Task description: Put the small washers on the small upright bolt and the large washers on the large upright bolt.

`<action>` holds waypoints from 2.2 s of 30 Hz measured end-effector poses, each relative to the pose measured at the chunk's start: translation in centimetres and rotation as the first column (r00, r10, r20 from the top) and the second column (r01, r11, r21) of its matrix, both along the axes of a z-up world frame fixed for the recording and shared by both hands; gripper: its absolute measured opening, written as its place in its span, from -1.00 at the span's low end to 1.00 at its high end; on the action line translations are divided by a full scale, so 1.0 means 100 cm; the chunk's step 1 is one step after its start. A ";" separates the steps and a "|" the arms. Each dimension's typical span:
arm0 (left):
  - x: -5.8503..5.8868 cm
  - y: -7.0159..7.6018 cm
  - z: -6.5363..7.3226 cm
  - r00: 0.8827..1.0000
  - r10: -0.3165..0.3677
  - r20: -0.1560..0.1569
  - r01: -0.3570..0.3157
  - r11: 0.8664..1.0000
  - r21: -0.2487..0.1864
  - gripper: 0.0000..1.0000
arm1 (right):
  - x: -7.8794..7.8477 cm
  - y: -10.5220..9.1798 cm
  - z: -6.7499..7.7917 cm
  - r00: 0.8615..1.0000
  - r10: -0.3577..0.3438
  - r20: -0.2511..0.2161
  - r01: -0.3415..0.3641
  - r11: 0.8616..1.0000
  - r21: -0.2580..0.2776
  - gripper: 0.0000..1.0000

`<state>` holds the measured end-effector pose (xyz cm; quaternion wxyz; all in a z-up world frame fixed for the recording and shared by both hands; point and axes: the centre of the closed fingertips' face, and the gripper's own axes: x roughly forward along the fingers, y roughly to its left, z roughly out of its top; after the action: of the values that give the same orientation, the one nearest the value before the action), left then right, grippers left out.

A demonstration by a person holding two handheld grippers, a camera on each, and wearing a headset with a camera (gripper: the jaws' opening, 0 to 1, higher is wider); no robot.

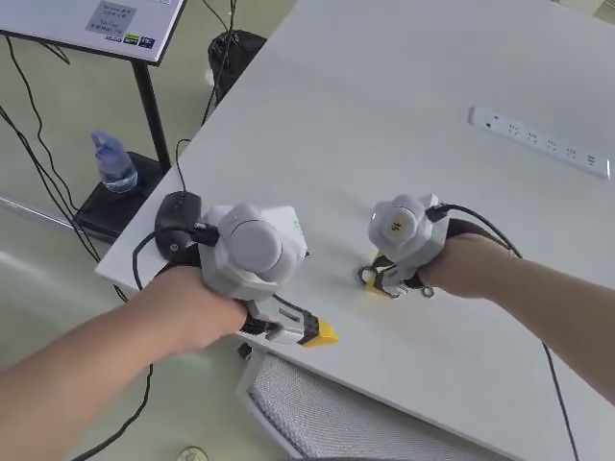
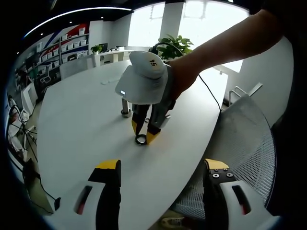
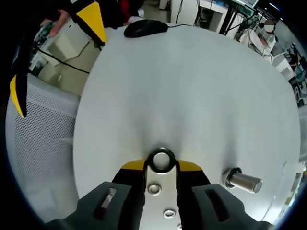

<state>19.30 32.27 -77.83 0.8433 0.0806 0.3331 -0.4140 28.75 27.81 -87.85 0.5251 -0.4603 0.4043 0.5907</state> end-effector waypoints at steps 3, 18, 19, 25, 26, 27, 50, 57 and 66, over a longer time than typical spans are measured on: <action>0.000 0.000 0.000 1.000 -0.001 -0.003 0.001 1.000 -0.001 0.35 | -0.001 0.000 0.000 1.000 0.010 0.015 -0.009 0.999 -0.042 -0.53; -0.001 0.002 0.003 1.000 0.004 -0.004 -0.004 1.000 0.004 0.31 | 0.001 -0.002 0.000 1.000 0.001 0.005 -0.001 1.000 -0.029 -0.60; -0.001 0.002 0.003 1.000 0.004 -0.003 -0.004 1.000 0.007 0.31 | 0.001 -0.002 0.000 1.000 0.000 0.004 0.000 1.000 -0.025 -0.60; -0.002 0.002 0.001 1.000 0.011 -0.004 -0.011 1.000 0.000 0.31 | 0.001 -0.004 0.000 1.000 -0.011 0.006 0.011 1.000 -0.013 -0.60; -0.003 0.001 0.001 1.000 0.011 -0.004 -0.011 1.000 -0.001 0.31 | 0.001 -0.005 0.000 1.000 -0.014 -0.001 0.014 1.000 -0.015 -0.60; -0.003 0.002 0.001 1.000 0.011 -0.005 -0.011 1.000 0.000 0.31 | 0.000 -0.006 0.001 1.000 -0.019 -0.010 0.019 1.000 -0.014 -0.60; 0.002 -0.002 0.004 1.000 0.011 0.011 -0.011 1.000 0.000 0.45 | 0.022 -0.033 0.035 0.994 -0.108 -0.012 0.108 0.994 0.022 -0.59; 0.010 0.000 0.004 0.999 0.023 0.028 -0.024 1.000 0.007 0.58 | 0.033 -0.044 0.044 0.991 -0.136 -0.009 0.136 0.990 0.032 -0.58; 0.019 0.004 0.006 0.997 0.063 0.052 -0.063 0.998 -0.007 0.70 | 0.048 -0.056 0.062 0.984 -0.179 -0.003 0.179 0.981 0.070 -0.58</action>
<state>21.22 32.66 -77.26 0.8644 0.0785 0.3123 -0.3861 33.52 22.19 -81.62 0.5926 -0.4046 0.4223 0.5539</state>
